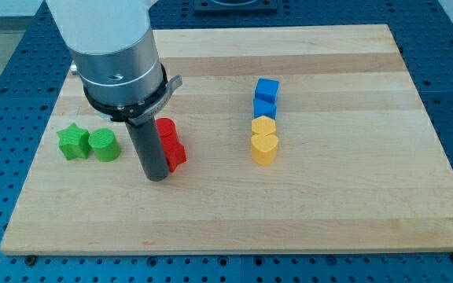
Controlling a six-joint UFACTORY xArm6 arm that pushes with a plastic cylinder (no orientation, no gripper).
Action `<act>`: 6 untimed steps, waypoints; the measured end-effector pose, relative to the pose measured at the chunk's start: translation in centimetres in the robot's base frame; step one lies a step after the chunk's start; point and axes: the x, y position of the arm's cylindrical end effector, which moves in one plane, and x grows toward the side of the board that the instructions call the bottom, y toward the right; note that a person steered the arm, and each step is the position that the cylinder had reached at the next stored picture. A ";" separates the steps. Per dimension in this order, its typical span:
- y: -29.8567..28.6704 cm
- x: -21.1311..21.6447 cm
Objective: Point at the blue triangle
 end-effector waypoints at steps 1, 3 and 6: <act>1.2 0.2; 10.3 3.2; 9.5 -8.7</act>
